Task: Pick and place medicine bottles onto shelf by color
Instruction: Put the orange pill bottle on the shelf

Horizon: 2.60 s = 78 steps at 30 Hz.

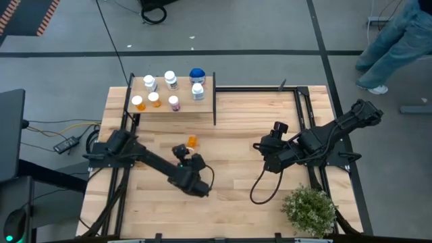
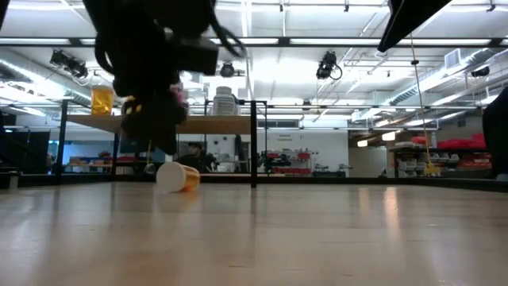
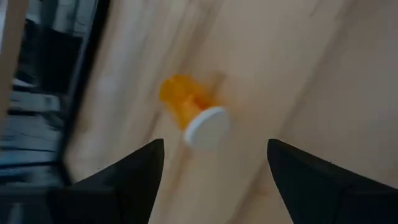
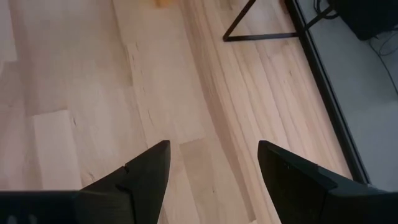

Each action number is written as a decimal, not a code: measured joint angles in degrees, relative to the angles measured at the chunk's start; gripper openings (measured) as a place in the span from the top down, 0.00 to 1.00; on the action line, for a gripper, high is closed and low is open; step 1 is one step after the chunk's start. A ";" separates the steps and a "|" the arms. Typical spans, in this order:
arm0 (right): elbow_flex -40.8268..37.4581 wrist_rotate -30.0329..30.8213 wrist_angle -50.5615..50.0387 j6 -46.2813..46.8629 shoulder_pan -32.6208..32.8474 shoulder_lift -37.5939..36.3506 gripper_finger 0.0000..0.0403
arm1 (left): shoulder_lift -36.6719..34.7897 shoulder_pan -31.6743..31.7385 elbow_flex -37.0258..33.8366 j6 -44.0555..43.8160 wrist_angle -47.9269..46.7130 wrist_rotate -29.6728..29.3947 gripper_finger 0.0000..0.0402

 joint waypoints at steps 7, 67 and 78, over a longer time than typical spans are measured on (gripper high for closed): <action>0.00 0.02 2.93 -3.36 -0.04 0.00 0.38 | -2.23 2.29 0.02 -13.00 2.98 3.62 0.28; 0.00 12.06 12.44 -1.67 0.37 0.00 0.38 | -2.27 6.63 -24.24 -31.47 36.36 -8.21 0.19; 0.00 12.00 12.44 -1.80 0.38 0.00 0.38 | -2.33 6.67 -24.20 -31.58 36.55 -6.55 0.28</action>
